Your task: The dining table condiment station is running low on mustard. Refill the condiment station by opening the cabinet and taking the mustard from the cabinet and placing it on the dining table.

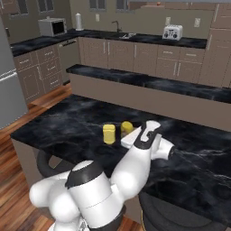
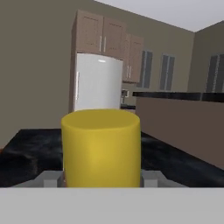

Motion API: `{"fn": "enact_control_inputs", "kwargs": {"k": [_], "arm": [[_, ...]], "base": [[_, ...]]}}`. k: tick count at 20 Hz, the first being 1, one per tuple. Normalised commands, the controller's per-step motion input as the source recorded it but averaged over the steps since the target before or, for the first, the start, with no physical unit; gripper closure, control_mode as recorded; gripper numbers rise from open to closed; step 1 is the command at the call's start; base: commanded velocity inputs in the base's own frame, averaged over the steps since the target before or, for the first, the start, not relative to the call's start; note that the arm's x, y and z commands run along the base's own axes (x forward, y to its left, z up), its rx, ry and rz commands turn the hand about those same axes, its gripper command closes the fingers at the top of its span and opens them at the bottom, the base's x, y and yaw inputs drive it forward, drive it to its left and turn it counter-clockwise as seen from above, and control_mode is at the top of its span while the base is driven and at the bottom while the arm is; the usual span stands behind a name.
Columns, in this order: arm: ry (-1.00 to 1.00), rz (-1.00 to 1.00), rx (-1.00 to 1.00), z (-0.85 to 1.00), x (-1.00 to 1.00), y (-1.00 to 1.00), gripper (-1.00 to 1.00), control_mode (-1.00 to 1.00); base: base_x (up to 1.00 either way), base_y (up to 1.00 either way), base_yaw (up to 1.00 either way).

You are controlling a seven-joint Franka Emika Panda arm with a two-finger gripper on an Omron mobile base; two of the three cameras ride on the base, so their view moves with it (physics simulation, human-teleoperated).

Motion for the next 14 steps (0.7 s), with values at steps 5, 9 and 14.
{"fn": "enact_control_inputs", "kwargs": {"k": [5, 9, 14], "arm": [[0.0, 0.0, 0.0, -0.44, 0.22, 0.0, 1.0, -1.0], [0.0, 0.0, 0.0, -0.35, 0.23, 0.0, 1.0, -1.0], [0.0, 0.0, 0.0, -0.22, 0.22, 0.0, 1.0, -1.0]], "base": [[0.0, 0.0, 0.0], [0.0, 0.0, 0.0], [0.0, 0.0, 0.0]]}}
